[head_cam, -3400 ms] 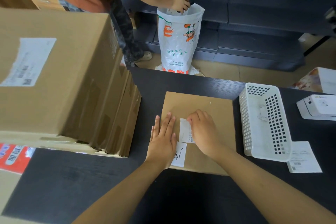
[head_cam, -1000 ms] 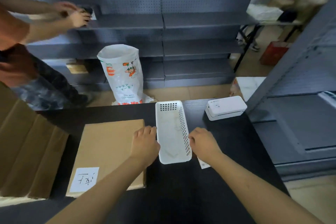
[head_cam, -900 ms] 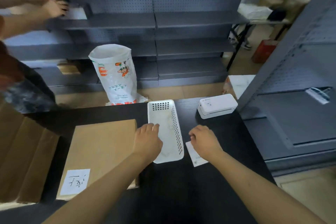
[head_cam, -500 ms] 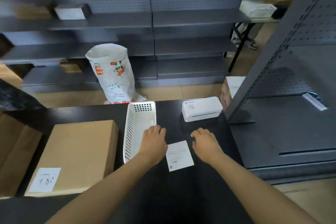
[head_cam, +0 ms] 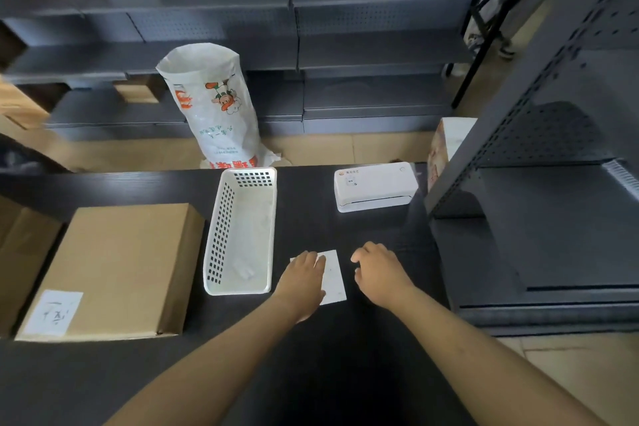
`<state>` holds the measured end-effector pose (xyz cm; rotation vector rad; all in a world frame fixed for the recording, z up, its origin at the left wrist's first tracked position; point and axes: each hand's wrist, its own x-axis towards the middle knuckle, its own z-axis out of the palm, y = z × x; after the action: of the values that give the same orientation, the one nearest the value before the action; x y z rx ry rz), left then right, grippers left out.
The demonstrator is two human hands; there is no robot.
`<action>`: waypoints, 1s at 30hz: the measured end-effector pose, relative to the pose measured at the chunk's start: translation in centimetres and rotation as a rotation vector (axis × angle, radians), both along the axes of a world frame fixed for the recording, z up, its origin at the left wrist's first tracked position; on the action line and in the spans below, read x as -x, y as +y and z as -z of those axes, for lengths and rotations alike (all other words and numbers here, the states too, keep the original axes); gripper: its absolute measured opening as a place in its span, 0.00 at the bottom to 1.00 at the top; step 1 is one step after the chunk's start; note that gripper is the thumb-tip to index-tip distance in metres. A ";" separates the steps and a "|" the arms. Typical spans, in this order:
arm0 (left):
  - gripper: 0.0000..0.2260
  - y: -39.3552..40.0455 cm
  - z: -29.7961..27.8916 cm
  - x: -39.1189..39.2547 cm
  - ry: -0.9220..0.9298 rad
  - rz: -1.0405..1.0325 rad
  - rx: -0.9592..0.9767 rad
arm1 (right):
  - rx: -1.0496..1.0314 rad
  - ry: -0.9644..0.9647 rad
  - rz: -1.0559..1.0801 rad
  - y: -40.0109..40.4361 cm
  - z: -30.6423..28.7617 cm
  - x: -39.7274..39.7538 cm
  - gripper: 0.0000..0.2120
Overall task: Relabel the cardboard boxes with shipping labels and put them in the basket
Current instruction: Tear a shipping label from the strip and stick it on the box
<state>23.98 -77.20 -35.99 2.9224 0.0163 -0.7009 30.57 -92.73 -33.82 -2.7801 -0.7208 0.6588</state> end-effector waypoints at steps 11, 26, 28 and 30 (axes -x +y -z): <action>0.35 0.3 3.6 -0.9 0.046 -0.033 0.097 | -0.027 0.058 0.023 -1.1 3.2 -0.2 0.15; 0.25 1.0 1.1 -2.5 -0.077 -0.153 0.218 | -0.101 0.090 0.209 -2.7 4.1 -1.2 0.12; 0.25 1.1 0.0 -2.1 -0.063 -0.118 0.229 | -0.218 0.232 0.376 -2.2 3.5 -1.4 0.11; 0.25 1.1 -1.2 -1.5 -0.064 -0.085 0.236 | -0.364 0.447 0.593 -1.2 2.6 -1.5 0.16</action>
<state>25.48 -76.14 -34.83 2.6986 0.0472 -0.5546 32.12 -93.90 -36.44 -2.2155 0.0751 0.8622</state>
